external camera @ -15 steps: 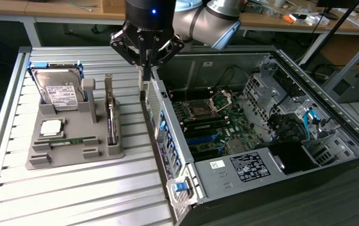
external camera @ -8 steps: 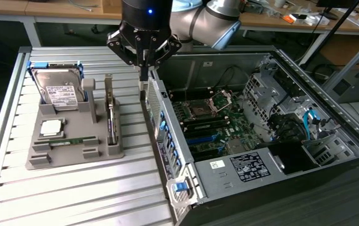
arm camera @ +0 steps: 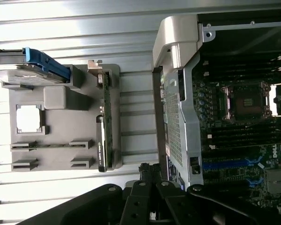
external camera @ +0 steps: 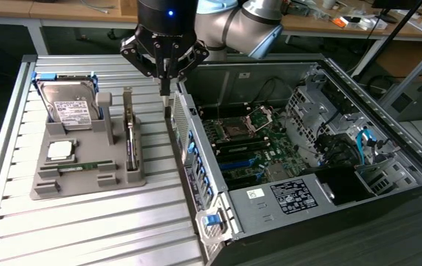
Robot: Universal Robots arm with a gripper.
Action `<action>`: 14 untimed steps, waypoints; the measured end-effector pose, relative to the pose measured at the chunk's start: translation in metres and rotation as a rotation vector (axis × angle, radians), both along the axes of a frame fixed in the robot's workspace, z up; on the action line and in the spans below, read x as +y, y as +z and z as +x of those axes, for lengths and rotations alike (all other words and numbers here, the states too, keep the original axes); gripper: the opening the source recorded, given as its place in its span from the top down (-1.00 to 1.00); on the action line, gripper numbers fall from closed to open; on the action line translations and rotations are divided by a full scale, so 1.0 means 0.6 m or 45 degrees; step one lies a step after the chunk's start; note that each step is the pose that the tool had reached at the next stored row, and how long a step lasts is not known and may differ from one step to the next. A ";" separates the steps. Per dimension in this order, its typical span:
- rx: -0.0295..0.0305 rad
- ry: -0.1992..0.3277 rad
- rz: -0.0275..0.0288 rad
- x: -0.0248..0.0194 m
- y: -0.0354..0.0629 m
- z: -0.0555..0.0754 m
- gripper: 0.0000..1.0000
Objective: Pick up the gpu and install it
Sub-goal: 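Reach for the gpu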
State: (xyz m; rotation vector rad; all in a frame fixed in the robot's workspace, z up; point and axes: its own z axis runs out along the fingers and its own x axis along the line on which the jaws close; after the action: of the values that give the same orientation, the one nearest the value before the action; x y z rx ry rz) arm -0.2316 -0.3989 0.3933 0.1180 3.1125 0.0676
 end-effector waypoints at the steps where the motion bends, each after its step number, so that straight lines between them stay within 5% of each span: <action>1: 0.0000 0.000 0.0000 0.0000 0.000 -0.001 0.79; 14: 0.0000 0.000 0.0000 0.0000 0.000 -0.018 0.79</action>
State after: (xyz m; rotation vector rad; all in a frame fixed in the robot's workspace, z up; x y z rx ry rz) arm -0.2423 -0.3989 0.3933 0.1180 3.1125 0.0676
